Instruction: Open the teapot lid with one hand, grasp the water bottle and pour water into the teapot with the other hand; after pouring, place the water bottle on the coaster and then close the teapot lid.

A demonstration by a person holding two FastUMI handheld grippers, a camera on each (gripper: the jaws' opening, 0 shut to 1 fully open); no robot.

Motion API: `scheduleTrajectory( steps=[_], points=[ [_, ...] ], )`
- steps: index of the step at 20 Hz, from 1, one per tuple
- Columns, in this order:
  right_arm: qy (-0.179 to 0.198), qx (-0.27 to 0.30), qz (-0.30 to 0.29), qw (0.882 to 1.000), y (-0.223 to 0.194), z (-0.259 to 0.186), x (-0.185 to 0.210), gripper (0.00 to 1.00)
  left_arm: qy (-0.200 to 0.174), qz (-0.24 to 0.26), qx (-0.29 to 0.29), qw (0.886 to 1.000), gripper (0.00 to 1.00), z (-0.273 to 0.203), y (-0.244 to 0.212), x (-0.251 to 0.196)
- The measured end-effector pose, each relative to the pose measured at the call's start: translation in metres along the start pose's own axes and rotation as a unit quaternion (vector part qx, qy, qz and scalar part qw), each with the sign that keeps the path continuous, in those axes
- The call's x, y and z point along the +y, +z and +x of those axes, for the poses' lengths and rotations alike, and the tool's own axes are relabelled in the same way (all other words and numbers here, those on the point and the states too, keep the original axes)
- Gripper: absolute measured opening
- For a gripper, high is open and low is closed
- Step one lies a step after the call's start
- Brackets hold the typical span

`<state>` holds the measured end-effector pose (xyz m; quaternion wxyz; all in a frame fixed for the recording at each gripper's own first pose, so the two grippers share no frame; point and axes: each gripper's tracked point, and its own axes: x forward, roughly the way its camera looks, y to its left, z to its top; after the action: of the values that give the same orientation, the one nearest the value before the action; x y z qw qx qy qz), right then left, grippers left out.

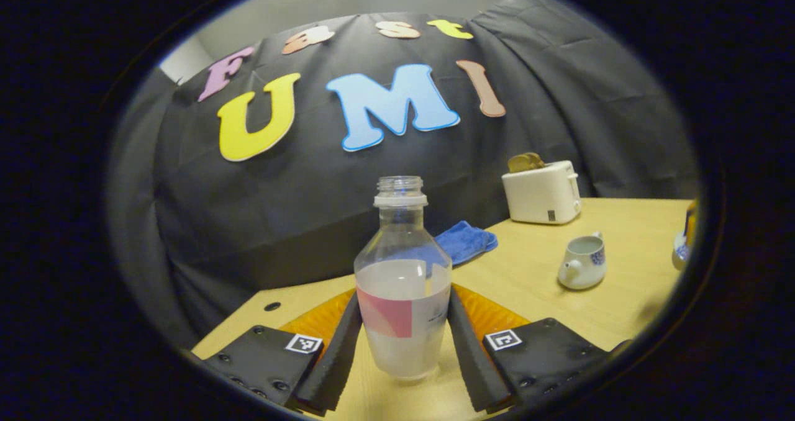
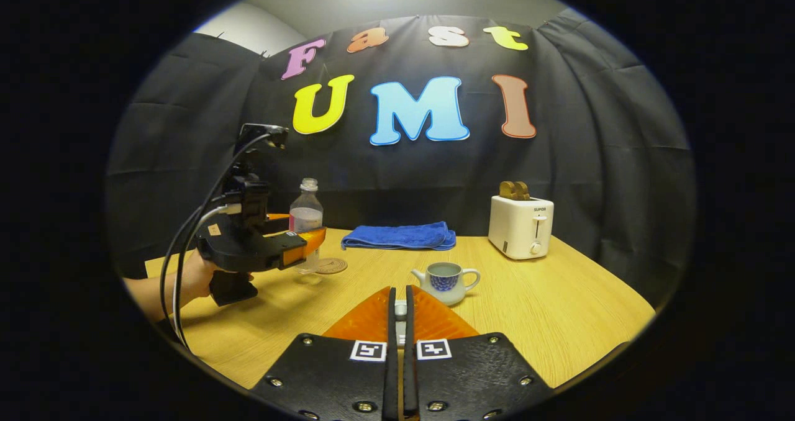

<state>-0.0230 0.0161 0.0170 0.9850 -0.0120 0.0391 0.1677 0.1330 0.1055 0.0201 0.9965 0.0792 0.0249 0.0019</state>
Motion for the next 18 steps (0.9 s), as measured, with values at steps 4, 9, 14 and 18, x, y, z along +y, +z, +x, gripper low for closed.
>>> scheduleTrajectory(
  steps=[4, 9, 14, 18],
  points=[
    [0.000, 0.009, 0.002, 1.000, -0.006, 0.014, 0.002, 0.04, 0.020, -0.068, -0.026, 0.997, 0.87, 0.016, 0.002, 0.023],
    [-0.006, 0.016, 0.009, 1.000, -0.011, 0.023, -0.004, 0.04, 0.017, -0.099, -0.020, 0.995, 0.87, 0.052, -0.009, 0.028],
    [-0.021, 0.027, 0.021, 0.999, -0.020, 0.028, -0.017, 0.04, 0.015, -0.081, 0.000, 0.997, 0.86, 0.080, -0.033, 0.019],
    [-0.028, 0.027, 0.018, 0.999, -0.019, 0.027, -0.020, 0.04, 0.010, -0.075, -0.004, 0.997, 0.87, 0.087, -0.031, 0.017]
  ],
)
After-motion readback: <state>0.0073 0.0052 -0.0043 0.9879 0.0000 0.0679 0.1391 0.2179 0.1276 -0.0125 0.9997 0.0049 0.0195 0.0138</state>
